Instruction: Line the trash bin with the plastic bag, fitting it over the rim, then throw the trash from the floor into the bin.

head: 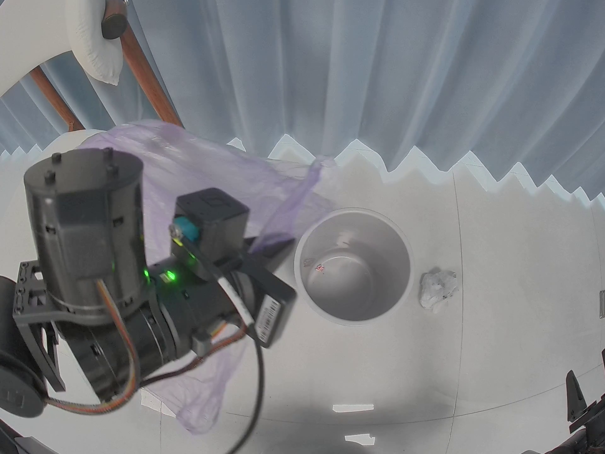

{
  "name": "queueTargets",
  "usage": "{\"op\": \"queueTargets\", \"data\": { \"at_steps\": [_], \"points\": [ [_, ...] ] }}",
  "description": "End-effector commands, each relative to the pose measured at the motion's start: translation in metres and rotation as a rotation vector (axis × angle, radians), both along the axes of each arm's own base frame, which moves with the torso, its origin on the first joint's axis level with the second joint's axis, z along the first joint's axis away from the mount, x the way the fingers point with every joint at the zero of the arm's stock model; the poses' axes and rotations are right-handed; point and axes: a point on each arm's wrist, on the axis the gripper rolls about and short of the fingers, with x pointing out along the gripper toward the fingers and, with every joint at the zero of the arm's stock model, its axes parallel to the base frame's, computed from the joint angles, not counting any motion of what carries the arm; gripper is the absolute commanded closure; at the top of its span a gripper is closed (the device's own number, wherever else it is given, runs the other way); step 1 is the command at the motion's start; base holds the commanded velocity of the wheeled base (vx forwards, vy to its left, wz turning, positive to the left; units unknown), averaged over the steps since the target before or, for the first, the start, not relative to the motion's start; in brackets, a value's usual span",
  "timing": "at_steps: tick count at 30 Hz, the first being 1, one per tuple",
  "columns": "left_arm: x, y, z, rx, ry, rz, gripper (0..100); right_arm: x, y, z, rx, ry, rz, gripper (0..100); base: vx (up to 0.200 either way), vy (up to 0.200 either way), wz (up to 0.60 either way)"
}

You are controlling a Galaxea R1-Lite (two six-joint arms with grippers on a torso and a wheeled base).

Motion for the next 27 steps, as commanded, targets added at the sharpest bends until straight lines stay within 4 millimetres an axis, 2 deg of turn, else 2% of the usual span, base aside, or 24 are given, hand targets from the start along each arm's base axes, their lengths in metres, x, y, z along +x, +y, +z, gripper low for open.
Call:
{"op": "queueTargets", "data": {
  "at_steps": [1, 2, 5, 10, 13, 16, 19, 23, 27],
  "points": [
    [-0.024, -0.030, 0.000, -0.080, 0.081, -0.184, 100, 0.000, 0.000, -0.005, 0.000, 0.001, 0.002, 0, 0.000, 0.000, 0.00],
    [-0.033, -0.034, 0.001, -0.107, 0.110, -0.250, 100, 0.000, 0.000, -0.005, 0.000, 0.001, 0.000, 0, 0.000, 0.000, 0.00],
    [-0.037, -0.037, 0.014, -0.205, 0.133, -0.320, 100, 0.000, 0.000, -0.005, 0.000, 0.001, -0.001, 0, 0.000, 0.000, 0.00],
    [-0.035, -0.041, 0.068, -0.506, 0.131, -0.328, 100, 0.000, 0.000, -0.005, 0.000, 0.002, 0.000, 0, 0.000, 0.000, 0.00],
    [-0.036, -0.039, 0.088, -0.625, 0.158, -0.334, 100, 0.000, 0.000, -0.005, -0.002, 0.002, 0.002, 0, 0.000, 0.000, 0.00],
    [-0.040, -0.031, 0.093, -0.711, 0.218, -0.333, 100, 0.000, 0.000, -0.005, 0.000, 0.001, 0.000, 0, 0.000, 0.000, 0.00],
    [-0.042, -0.028, 0.088, -0.771, 0.288, -0.330, 100, 0.000, 0.000, -0.005, 0.000, 0.001, 0.002, 0, 0.000, 0.000, 0.00],
    [-0.046, -0.018, 0.108, -0.895, 0.219, -0.376, 100, 0.000, 0.000, -0.005, 0.000, 0.001, 0.000, 0, 0.000, 0.000, 0.00],
    [-0.039, -0.007, 0.117, -0.939, 0.171, -0.349, 100, 0.000, 0.000, -0.005, 0.000, 0.002, 0.000, 0, 0.000, 0.000, 0.00]
  ]
}}
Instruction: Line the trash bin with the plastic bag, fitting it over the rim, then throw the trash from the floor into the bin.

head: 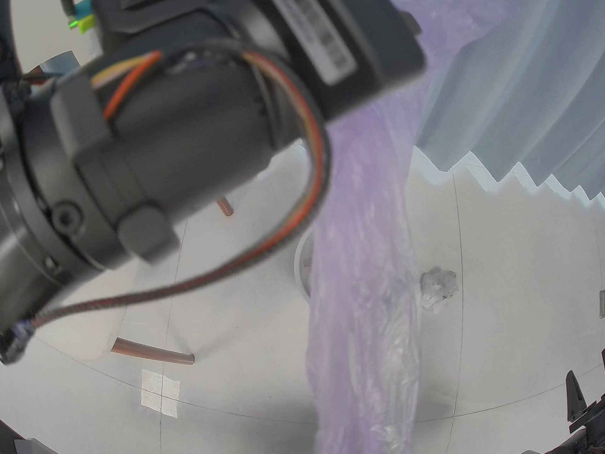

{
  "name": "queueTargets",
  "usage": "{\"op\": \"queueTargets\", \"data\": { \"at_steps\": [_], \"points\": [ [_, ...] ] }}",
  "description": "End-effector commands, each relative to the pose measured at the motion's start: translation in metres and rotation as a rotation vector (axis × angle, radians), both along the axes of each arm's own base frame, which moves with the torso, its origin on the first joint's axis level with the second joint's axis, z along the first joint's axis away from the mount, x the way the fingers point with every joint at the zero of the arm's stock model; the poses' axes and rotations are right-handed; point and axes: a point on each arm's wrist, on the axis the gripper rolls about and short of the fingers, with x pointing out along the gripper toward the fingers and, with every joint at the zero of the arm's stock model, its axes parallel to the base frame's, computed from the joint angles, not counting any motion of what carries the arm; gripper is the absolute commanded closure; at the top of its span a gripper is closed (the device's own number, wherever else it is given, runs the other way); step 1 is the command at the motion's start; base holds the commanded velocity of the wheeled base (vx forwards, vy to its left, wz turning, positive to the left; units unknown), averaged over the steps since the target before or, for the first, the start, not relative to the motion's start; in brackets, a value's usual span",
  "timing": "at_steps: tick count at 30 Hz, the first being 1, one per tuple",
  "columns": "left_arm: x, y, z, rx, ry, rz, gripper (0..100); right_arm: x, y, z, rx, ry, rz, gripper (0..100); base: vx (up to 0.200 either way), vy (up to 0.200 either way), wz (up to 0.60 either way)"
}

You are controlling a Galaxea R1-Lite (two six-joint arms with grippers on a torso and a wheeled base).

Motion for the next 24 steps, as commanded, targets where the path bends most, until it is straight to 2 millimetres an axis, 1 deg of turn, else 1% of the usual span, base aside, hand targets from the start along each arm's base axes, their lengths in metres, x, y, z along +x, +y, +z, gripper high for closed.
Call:
{"op": "queueTargets", "data": {
  "at_steps": [1, 2, 3, 4, 5, 6, 7, 8, 9, 10, 14, 16, 17, 19, 21, 24],
  "points": [
    [0.004, 0.018, 0.014, -0.066, -0.029, 0.046, 100, 0.000, 0.000, -0.005, -0.002, 0.001, 0.000, 0, 0.000, 0.000, 0.00],
    [0.007, 0.023, 0.018, -0.099, -0.040, 0.062, 100, 0.000, 0.000, -0.005, 0.000, 0.000, 0.000, 0, 0.000, 0.000, 0.00],
    [0.007, 0.023, 0.018, -0.099, -0.040, 0.062, 100, 0.000, 0.000, -0.005, 0.000, 0.000, 0.000, 0, 0.000, 0.000, 0.00],
    [0.008, 0.031, 0.024, -0.172, -0.040, 0.065, 100, 0.000, 0.000, -0.005, 0.000, 0.004, 0.000, 0, 0.000, 0.000, 0.00],
    [0.008, 0.031, 0.023, -0.174, -0.037, 0.063, 100, 0.000, 0.000, -0.005, -0.002, 0.002, 0.000, 0, 0.000, 0.000, 0.00],
    [0.008, 0.040, 0.020, -0.202, -0.004, 0.045, 100, 0.000, 0.000, -0.005, 0.000, 0.002, 0.000, 0, 0.000, 0.000, 0.00],
    [0.008, 0.042, 0.018, -0.202, -0.002, 0.040, 100, 0.000, 0.000, -0.005, 0.000, 0.000, 0.000, 0, 0.000, 0.000, 0.00],
    [0.002, 0.049, 0.004, -0.161, 0.008, 0.006, 100, 0.000, 0.000, -0.005, 0.000, 0.002, 0.000, 0, 0.000, 0.000, 0.00],
    [0.000, 0.053, -0.001, -0.144, 0.005, -0.006, 100, 0.000, 0.000, -0.005, 0.000, 0.002, 0.000, 0, 0.000, 0.000, 0.00],
    [-0.002, 0.060, -0.012, -0.114, -0.001, -0.026, 100, 0.000, 0.000, -0.005, 0.000, 0.000, -0.002, 0, 0.000, 0.000, 0.00],
    [0.009, 0.070, -0.031, -0.083, -0.055, 0.040, 100, 0.000, 0.000, -0.005, -0.002, 0.002, 0.000, 0, 0.000, 0.000, 0.00],
    [0.012, 0.069, -0.038, -0.069, -0.061, 0.038, 100, 0.000, 0.000, -0.005, 0.000, 0.000, 0.000, 0, 0.000, 0.000, 0.00],
    [0.016, 0.066, -0.047, -0.046, -0.056, 0.036, 100, 0.000, 0.000, -0.005, 0.000, 0.002, 0.000, 0, 0.000, 0.000, 0.00],
    [0.023, 0.064, -0.052, -0.023, -0.073, 0.061, 100, 0.000, 0.000, -0.005, 0.000, 0.002, -0.002, 0, 0.000, 0.000, 0.00],
    [0.033, 0.062, -0.055, 0.006, -0.084, 0.095, 100, 0.000, 0.000, -0.005, 0.000, 0.000, 0.000, 0, 0.000, 0.000, 0.00],
    [0.054, 0.052, -0.065, 0.064, -0.118, 0.149, 100, 0.000, 0.000, -0.005, 0.000, 0.002, 0.000, 0, 0.000, 0.000, 0.00]
  ]
}}
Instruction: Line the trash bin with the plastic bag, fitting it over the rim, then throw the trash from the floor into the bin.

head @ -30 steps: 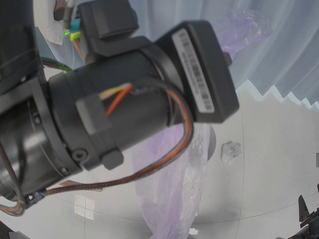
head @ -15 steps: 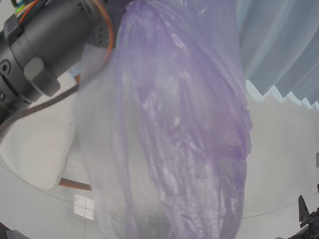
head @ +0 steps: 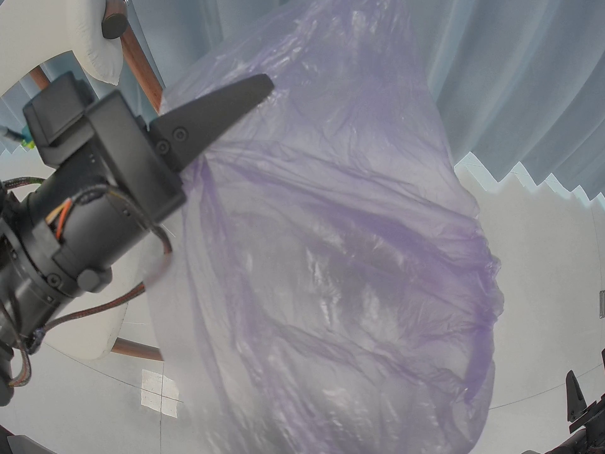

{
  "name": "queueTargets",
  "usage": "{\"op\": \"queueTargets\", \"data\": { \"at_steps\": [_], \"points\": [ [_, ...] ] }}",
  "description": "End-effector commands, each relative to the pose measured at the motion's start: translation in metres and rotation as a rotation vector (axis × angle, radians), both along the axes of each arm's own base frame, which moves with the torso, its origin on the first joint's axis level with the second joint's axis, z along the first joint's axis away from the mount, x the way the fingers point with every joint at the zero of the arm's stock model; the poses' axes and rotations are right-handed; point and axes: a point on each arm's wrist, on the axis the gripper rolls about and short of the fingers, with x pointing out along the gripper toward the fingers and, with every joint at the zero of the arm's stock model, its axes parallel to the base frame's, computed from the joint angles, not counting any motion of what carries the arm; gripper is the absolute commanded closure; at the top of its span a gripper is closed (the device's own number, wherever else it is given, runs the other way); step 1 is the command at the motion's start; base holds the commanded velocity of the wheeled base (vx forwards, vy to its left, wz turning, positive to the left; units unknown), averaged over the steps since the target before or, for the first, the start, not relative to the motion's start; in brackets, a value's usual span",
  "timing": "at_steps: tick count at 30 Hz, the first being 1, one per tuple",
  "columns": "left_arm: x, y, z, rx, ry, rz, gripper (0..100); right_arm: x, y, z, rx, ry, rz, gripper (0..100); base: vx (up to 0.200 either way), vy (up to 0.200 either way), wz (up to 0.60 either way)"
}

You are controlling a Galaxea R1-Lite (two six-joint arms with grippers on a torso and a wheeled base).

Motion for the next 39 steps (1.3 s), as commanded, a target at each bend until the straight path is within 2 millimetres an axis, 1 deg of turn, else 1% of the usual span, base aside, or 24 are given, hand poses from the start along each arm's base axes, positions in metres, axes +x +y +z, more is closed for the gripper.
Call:
{"op": "queueTargets", "data": {
  "at_steps": [1, 5, 7, 10, 15, 19, 22, 25, 28, 30, 32, 33, 35, 37, 39],
  "points": [
    [0.034, -0.012, -0.020, 0.095, -0.037, 0.098, 100, 0.000, 0.000, -0.005, 0.000, 0.000, 0.000, 0, 0.000, 0.000, 0.00],
    [0.064, -0.011, -0.049, 0.175, -0.188, 0.238, 100, 0.000, 0.000, -0.005, -0.002, 0.001, 0.000, 0, 0.000, 0.000, 0.00],
    [0.071, -0.011, -0.057, 0.198, -0.252, 0.268, 100, 0.000, 0.000, -0.005, 0.000, 0.000, 0.000, 0, 0.000, 0.000, 0.00],
    [0.080, -0.018, -0.068, 0.246, -0.261, 0.276, 100, 0.000, 0.000, -0.005, 0.000, 0.002, -0.002, 0, 0.000, 0.000, 0.00],
    [0.082, -0.019, -0.065, 0.241, -0.274, 0.289, 100, 0.000, 0.000, -0.005, 0.000, 0.002, -0.002, 0, 0.000, 0.000, 0.00],
    [0.086, -0.016, -0.064, 0.239, -0.276, 0.310, 100, 0.000, 0.000, -0.005, 0.000, 0.000, 0.001, 0, 0.000, 0.000, 0.00],
    [0.097, 0.001, -0.058, 0.258, -0.294, 0.393, 100, 0.000, 0.000, -0.005, 0.000, 0.000, 0.000, 0, 0.000, 0.000, 0.00],
    [0.098, 0.003, -0.060, 0.264, -0.290, 0.398, 100, 0.000, 0.000, -0.005, 0.000, 0.002, 0.000, 0, 0.000, 0.000, 0.00],
    [0.101, -0.003, -0.067, 0.280, -0.281, 0.385, 100, 0.000, 0.000, -0.005, 0.000, 0.000, 0.000, 0, 0.000, 0.000, 0.00],
    [0.105, -0.014, -0.084, 0.317, -0.249, 0.353, 100, 0.000, 0.000, -0.005, 0.000, 0.000, 0.000, 0, 0.000, 0.000, 0.00],
    [0.107, -0.019, -0.092, 0.330, -0.244, 0.339, 100, 0.000, 0.000, -0.005, 0.000, 0.000, 0.000, 0, 0.000, 0.000, 0.00],
    [0.107, -0.021, -0.093, 0.329, -0.247, 0.335, 100, 0.000, 0.000, -0.005, 0.000, 0.000, 0.000, 0, 0.000, 0.000, 0.00],
    [0.111, -0.036, -0.107, 0.328, -0.247, 0.304, 100, 0.000, 0.000, -0.005, 0.000, 0.000, 0.000, 0, 0.000, 0.000, 0.00],
    [0.112, -0.046, -0.112, 0.315, -0.259, 0.285, 100, 0.000, 0.000, -0.005, -0.002, 0.001, 0.000, 0, 0.000, 0.000, 0.00],
    [0.106, -0.058, -0.115, 0.300, -0.265, 0.248, 100, 0.000, 0.000, -0.005, 0.000, 0.000, 0.001, 0, 0.000, 0.000, 0.00]
  ]
}}
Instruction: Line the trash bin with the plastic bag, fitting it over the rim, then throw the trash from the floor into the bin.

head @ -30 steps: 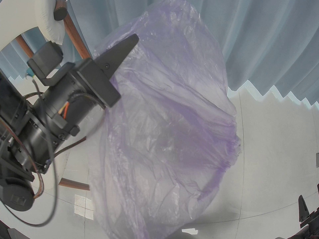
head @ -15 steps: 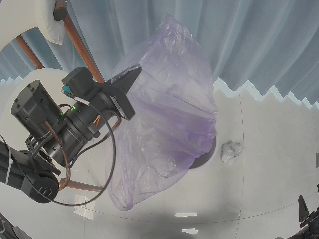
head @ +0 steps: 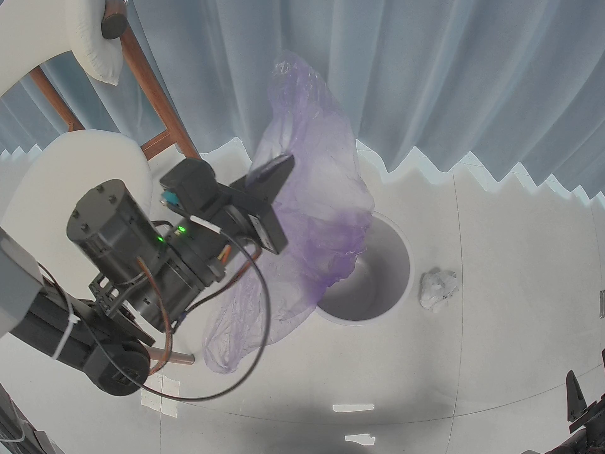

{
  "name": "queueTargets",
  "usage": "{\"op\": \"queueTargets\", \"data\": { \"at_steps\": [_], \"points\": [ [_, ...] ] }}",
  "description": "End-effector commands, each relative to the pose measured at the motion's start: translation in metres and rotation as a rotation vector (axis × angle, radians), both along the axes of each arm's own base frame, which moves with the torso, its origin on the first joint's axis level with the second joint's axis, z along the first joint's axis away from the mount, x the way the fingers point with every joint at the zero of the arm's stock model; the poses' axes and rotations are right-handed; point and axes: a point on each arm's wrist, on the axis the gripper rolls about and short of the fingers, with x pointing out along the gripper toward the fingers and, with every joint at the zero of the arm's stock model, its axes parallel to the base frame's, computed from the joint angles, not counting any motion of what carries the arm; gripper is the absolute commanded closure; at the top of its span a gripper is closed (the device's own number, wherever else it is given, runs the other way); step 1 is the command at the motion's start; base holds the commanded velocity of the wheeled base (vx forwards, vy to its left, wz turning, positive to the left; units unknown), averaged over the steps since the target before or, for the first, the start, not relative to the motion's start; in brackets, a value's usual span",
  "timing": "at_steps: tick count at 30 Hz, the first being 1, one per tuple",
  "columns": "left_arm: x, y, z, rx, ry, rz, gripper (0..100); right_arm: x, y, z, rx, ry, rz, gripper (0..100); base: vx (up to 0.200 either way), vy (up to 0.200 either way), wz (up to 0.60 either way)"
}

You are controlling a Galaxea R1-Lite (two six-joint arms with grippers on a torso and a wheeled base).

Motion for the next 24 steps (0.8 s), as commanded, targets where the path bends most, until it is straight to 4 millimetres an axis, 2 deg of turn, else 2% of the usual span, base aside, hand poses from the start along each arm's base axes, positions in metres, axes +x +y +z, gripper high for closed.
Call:
{"op": "queueTargets", "data": {
  "at_steps": [1, 4, 8, 10, 17, 21, 24],
  "points": [
    [0.001, -0.029, -0.025, 0.024, 0.037, -0.068, 100, 0.000, 0.000, -0.005, 0.000, 0.001, 0.001, 0, 0.000, 0.000, 0.00],
    [-0.019, -0.047, -0.033, 0.035, 0.054, -0.144, 100, 0.000, 0.000, -0.005, -0.002, 0.001, 0.001, 0, 0.000, 0.000, 0.00],
    [-0.044, -0.055, -0.048, 0.069, 0.100, -0.200, 100, 0.000, 0.000, -0.005, 0.000, 0.002, 0.001, 0, 0.000, 0.000, 0.00],
    [-0.048, -0.056, -0.050, 0.077, 0.107, -0.210, 100, 0.000, 0.000, -0.005, 0.000, 0.004, 0.000, 0, 0.000, 0.000, 0.00],
    [-0.065, -0.038, -0.072, 0.152, 0.196, -0.169, 100, 0.000, 0.000, -0.005, 0.000, 0.001, 0.000, 0, 0.000, 0.000, 0.00],
    [-0.072, -0.030, -0.073, 0.162, 0.212, -0.156, 100, 0.000, 0.000, -0.005, 0.000, 0.002, 0.000, 0, 0.000, 0.000, 0.00],
    [-0.073, -0.027, -0.066, 0.139, 0.202, -0.151, 100, 0.000, 0.000, -0.005, 0.000, 0.002, 0.000, 0, 0.000, 0.000, 0.00]
  ]
}}
